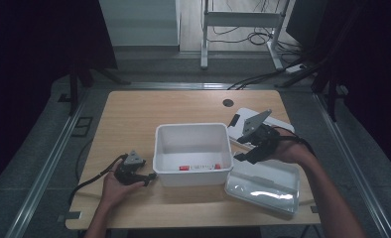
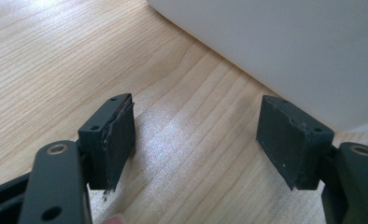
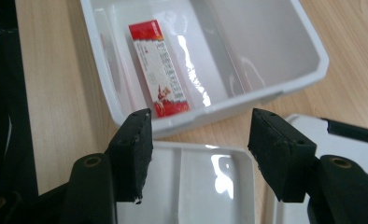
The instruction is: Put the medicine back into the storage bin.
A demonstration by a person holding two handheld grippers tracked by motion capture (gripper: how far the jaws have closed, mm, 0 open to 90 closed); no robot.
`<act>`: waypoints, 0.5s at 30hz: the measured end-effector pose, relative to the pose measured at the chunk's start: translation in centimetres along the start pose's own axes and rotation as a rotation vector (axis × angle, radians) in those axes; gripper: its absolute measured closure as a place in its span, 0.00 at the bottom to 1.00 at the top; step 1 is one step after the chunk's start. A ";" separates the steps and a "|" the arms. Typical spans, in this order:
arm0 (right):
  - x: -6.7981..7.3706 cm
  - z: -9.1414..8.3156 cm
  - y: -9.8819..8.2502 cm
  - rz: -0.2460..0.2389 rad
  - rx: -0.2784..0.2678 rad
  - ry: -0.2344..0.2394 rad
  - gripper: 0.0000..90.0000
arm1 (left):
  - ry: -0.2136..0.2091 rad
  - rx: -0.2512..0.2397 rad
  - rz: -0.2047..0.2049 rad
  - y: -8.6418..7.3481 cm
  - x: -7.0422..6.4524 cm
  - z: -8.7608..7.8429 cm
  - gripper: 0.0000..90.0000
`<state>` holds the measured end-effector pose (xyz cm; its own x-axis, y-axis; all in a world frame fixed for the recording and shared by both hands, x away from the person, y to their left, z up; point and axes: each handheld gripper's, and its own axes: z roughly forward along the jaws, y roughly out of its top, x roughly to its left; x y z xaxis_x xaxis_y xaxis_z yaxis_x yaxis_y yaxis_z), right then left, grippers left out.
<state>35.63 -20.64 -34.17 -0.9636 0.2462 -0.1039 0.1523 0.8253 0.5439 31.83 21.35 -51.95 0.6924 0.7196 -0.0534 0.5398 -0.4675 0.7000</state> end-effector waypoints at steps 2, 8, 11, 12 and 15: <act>0.0 0.1 -0.8 0.009 0.011 -0.006 0.44 | 0.001 0.000 0.000 0.0 0.0 0.0 0.31; 0.0 0.3 -2.0 0.011 0.036 -0.013 0.45 | 0.001 0.002 0.003 0.0 0.0 0.0 0.31; 0.0 0.4 -2.4 0.017 0.045 -0.015 0.45 | 0.002 0.002 0.004 0.0 0.0 0.0 0.31; 0.0 0.4 -2.6 0.022 0.051 -0.017 0.45 | 0.002 0.002 0.003 0.0 0.0 0.0 0.31; 0.0 0.6 -3.2 0.029 0.064 -0.021 0.45 | 0.002 0.002 0.004 0.0 0.0 0.0 0.31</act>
<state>35.26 -22.96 -36.35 -0.9541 0.2800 -0.1065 0.1939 0.8483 0.4928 31.83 21.35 -51.95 0.6936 0.7187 -0.0494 0.5381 -0.4712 0.6988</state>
